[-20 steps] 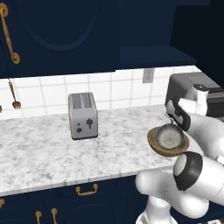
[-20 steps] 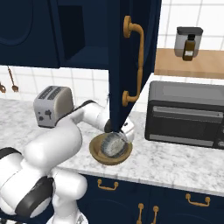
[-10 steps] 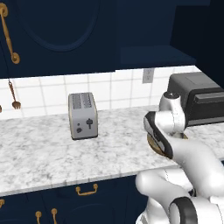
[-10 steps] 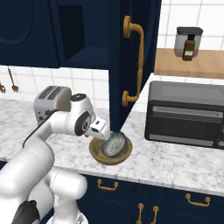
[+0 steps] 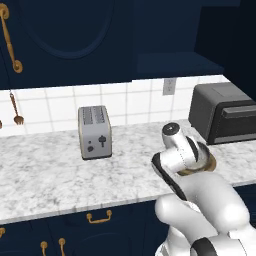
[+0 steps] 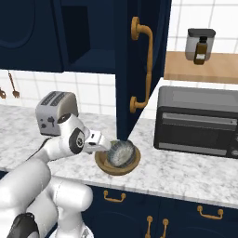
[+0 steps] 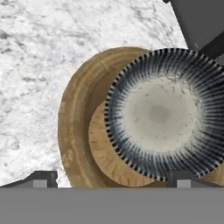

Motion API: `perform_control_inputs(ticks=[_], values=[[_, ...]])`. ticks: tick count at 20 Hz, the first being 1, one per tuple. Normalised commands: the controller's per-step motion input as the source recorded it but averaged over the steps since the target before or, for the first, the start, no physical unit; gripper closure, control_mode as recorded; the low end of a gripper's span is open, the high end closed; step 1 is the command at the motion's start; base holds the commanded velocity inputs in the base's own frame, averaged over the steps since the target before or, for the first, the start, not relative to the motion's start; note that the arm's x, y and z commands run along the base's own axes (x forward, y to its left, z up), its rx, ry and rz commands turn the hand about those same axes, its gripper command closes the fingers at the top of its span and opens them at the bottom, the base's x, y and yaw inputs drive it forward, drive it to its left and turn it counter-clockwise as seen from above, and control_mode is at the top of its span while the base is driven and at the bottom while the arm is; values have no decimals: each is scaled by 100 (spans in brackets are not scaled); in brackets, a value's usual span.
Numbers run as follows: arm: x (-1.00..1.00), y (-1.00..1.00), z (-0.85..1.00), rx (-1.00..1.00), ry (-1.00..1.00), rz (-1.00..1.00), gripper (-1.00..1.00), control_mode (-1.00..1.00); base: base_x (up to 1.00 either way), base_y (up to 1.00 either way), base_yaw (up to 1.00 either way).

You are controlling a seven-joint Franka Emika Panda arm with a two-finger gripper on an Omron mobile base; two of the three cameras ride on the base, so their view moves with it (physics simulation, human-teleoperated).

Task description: Pick up the bowls on the counter and stack them on top of one another in the open cabinet. Place the smaller bowl on top of the larger bowl.

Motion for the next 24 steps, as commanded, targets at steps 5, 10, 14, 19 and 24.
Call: perform_control_inputs(ticks=[5, 10, 14, 19, 24], values=[[26, 7, -19, -6, 7, 7, -100, -100, 0, 0, 0], [2, 27, -3, 0, 4, 5, -100, -100, 0, 0, 0], [9, -4, -40, -6, 6, 0, -100, -100, 0, 0, 0], [7, -14, -33, -3, 6, 0, -100, -100, 0, 0, 0], [1, -17, -9, 0, 0, 0, 100, -100, 0, 0, 0]])
